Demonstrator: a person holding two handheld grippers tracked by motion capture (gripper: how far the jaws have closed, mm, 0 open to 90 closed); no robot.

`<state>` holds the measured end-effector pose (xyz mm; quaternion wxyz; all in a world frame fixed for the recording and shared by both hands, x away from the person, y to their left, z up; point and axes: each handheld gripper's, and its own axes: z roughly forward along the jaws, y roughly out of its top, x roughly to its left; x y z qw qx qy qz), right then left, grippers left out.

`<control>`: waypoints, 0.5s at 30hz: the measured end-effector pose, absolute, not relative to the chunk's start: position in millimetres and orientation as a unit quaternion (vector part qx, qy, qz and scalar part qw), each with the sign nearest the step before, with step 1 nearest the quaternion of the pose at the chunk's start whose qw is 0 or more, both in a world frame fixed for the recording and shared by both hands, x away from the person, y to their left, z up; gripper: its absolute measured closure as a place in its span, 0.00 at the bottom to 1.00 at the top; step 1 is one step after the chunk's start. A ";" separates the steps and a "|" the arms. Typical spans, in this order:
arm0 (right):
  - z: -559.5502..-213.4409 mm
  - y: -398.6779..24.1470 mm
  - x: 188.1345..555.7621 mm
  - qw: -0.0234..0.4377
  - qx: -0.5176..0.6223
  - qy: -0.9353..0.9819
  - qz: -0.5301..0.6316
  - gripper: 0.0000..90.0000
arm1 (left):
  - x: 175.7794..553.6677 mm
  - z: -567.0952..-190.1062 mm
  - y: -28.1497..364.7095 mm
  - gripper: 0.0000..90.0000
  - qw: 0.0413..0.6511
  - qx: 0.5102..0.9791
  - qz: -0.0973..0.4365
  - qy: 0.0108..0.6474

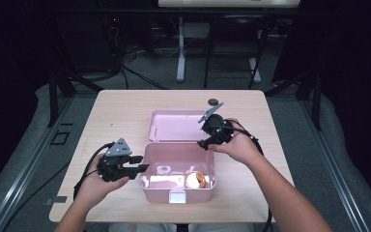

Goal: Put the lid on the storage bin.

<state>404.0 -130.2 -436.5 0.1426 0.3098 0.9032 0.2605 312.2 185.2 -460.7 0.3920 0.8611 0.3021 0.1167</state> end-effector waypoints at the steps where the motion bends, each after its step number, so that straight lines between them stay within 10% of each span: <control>1: -437.4 -130.6 405.5 0.146 0.312 0.902 0.261 0.48 | 312.1 -460.8 185.0 0.72 0.393 0.860 0.120 0.302; 15: -435.7 -141.4 416.9 0.147 0.379 0.861 0.308 0.53 | 311.4 -462.0 181.9 0.94 0.407 0.855 0.120 0.297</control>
